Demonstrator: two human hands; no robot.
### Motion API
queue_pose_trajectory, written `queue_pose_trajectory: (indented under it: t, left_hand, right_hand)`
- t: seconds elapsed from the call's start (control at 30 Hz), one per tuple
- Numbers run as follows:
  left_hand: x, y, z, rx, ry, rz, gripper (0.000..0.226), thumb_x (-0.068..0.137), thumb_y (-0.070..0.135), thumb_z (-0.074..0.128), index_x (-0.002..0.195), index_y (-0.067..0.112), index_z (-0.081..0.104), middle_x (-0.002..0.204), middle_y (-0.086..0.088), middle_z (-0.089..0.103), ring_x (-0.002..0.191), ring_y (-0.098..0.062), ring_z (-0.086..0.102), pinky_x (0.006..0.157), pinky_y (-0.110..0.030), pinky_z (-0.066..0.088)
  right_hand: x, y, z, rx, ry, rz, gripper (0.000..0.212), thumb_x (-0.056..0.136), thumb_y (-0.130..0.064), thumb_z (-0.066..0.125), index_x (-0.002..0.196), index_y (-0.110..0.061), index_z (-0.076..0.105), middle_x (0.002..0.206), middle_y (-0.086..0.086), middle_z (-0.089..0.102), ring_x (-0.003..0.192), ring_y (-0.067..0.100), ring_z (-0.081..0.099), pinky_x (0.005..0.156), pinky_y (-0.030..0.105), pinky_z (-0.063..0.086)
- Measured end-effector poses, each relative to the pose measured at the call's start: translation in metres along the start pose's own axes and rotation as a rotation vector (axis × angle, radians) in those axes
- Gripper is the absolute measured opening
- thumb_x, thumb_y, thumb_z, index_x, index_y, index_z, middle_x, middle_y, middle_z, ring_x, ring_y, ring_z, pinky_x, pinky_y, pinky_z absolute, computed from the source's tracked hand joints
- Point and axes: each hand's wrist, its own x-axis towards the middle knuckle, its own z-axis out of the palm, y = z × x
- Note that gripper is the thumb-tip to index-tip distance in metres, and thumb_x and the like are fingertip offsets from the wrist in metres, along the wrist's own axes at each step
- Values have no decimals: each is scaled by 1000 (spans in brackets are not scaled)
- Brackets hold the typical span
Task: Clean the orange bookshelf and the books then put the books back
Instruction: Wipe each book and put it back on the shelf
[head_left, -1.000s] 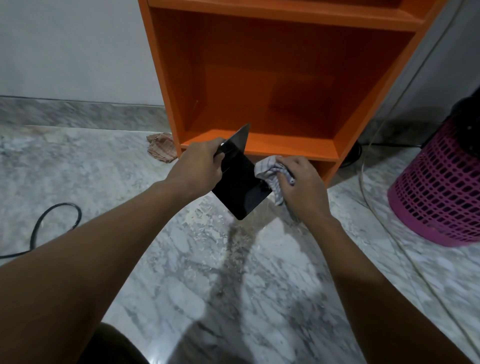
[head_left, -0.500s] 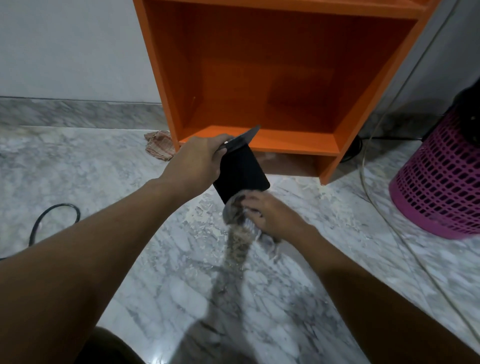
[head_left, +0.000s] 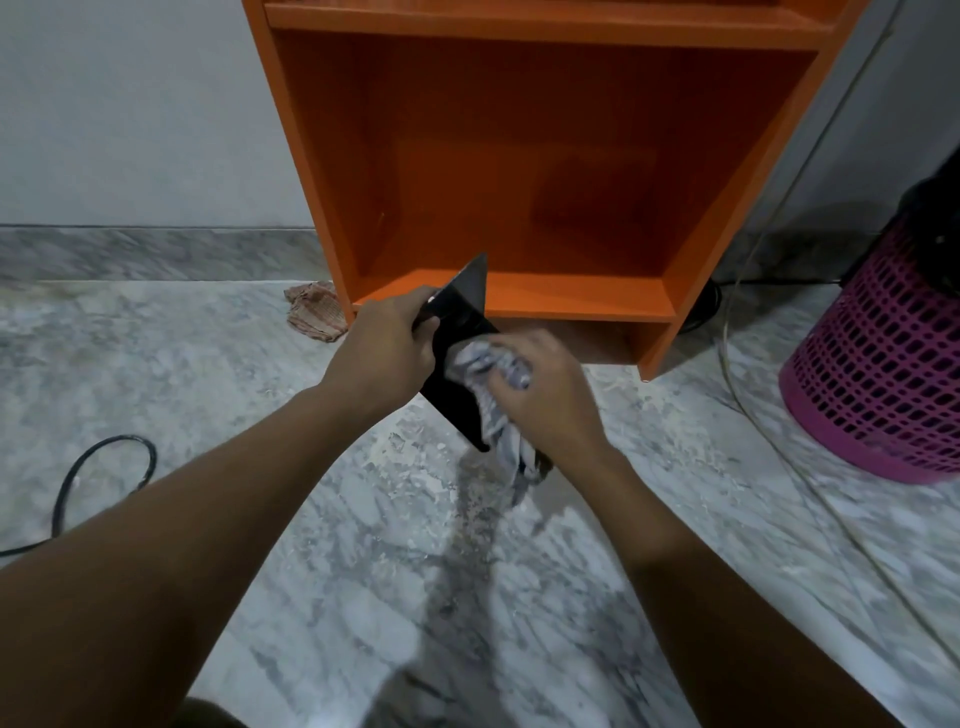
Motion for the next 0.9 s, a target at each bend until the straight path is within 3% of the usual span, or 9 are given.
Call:
queue_pose_trajectory:
  t: [0.17, 0.27, 0.37, 0.5, 0.6, 0.67, 0.73, 0.8, 0.9]
  left_hand:
    - [-4, 7, -1, -33, -58, 3, 21, 99, 9, 50, 115, 15, 62, 83, -3, 63, 77, -20, 61, 64, -37, 51]
    - [-4, 13, -2, -81, -54, 23, 24, 99, 11, 52, 120, 15, 61, 88, -4, 66, 82, -20, 63, 69, -42, 56]
    - [-5, 11, -3, -83, -32, 3, 22, 99, 11, 53, 119, 14, 62, 91, -8, 67, 85, -26, 65, 71, -48, 57]
    - [-5, 6, -4, -65, 43, -26, 19, 98, 8, 52, 113, 13, 63, 86, -3, 63, 84, -19, 61, 67, -29, 54]
    - [-2, 7, -6, -89, 111, -72, 22, 99, 9, 52, 118, 14, 62, 81, 9, 59, 75, -5, 58, 57, -11, 44]
    - [-1, 7, -6, -92, 148, -102, 23, 100, 11, 51, 120, 12, 61, 87, 5, 61, 78, -9, 60, 59, -11, 47]
    - [-1, 6, -5, -84, 187, -137, 25, 100, 11, 50, 122, 11, 60, 93, 4, 60, 83, -13, 58, 62, -10, 44]
    - [-1, 5, -5, -106, 226, -187, 27, 101, 11, 49, 125, 10, 59, 98, 5, 59, 90, -12, 55, 65, -7, 42]
    - [2, 3, -5, -247, 253, -329, 29, 101, 14, 48, 128, 13, 58, 103, 3, 62, 98, -17, 61, 78, -25, 56]
  right_hand:
    - [20, 11, -12, -327, 114, 168, 36, 96, -24, 54, 132, -22, 57, 127, 1, 55, 105, 21, 55, 73, 34, 50]
    - [21, 7, 0, -552, 28, 79, 22, 95, -16, 51, 109, -11, 67, 115, 4, 62, 101, 25, 54, 61, 31, 39]
    - [13, -6, 19, -524, -29, -59, 10, 86, -7, 59, 85, -5, 69, 97, 11, 62, 89, 30, 59, 54, 31, 38]
    - [-9, -17, 46, -483, -469, -35, 22, 90, -15, 60, 107, -1, 63, 104, 16, 60, 86, 33, 61, 65, 36, 46]
    - [-28, -10, 66, -198, -751, 154, 31, 82, -15, 59, 112, -12, 67, 101, 18, 67, 74, 36, 62, 57, 43, 53]
    - [-42, 1, 71, -35, -710, 318, 26, 78, -25, 61, 101, -16, 69, 92, 13, 70, 73, 33, 65, 61, 49, 57]
    - [-52, 12, 68, 90, -534, 483, 15, 79, -29, 64, 82, -15, 68, 80, 5, 69, 70, 21, 64, 65, 40, 56]
    - [-58, 24, 61, 272, -318, 666, 33, 84, -24, 66, 55, -16, 51, 53, -3, 52, 49, 14, 46, 56, 30, 39]
    - [-52, 34, 48, 505, -140, 855, 31, 91, -30, 66, 63, -18, 61, 42, -12, 44, 40, 9, 38, 49, 22, 33]
